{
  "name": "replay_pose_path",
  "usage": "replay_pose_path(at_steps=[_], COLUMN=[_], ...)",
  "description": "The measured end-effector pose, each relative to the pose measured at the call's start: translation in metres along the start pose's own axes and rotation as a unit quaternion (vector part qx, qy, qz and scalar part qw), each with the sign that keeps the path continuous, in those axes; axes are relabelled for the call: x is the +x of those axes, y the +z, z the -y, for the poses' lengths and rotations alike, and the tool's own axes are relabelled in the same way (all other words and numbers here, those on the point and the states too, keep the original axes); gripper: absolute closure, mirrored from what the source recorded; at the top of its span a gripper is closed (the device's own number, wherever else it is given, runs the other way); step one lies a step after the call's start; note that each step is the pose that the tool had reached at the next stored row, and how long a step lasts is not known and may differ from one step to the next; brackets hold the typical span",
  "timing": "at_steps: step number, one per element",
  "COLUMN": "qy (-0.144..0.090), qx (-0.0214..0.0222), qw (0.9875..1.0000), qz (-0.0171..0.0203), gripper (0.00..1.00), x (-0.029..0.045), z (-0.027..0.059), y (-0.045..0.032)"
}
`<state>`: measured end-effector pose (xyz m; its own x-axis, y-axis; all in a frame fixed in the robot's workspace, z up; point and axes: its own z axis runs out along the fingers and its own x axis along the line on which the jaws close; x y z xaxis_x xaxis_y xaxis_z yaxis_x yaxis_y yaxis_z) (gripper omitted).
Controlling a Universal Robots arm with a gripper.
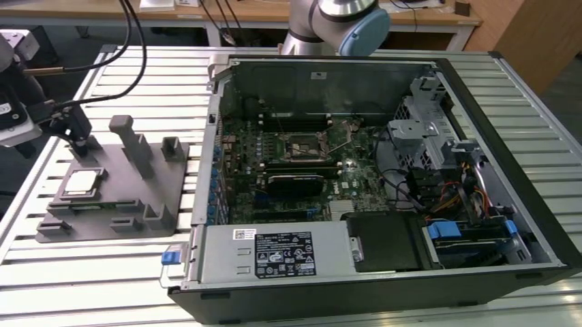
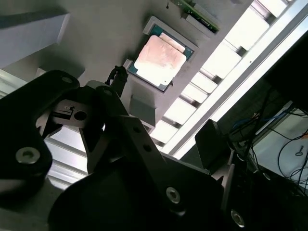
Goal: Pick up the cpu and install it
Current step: 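Pick up the cpu and move it towards the insertion slot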
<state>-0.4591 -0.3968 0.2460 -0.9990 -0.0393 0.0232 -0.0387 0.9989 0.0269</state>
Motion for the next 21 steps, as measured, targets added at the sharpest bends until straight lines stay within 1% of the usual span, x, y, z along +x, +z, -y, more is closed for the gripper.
replay_pose_path(at_steps=[5, 6, 11, 12, 21], qy=[0.005, 0.005, 0.005, 0.005, 0.009], qx=[0.0007, 0.0014, 0.007, 0.0071, 0.0079], qw=[1.0, 1.0, 0.9998, 0.9998, 0.9997], qz=[0.0034, 0.0048, 0.0178, 0.0188, 0.019], gripper=[0.16, 0.16, 0.16, 0.16, 0.16], x=[-0.0002, -0.0001, -0.0002, -0.0004, -0.0006], z=[0.0002, 0.0002, 0.0003, 0.0004, 0.0008], y=[0.007, 0.008, 0.0115, 0.0133, 0.0295])
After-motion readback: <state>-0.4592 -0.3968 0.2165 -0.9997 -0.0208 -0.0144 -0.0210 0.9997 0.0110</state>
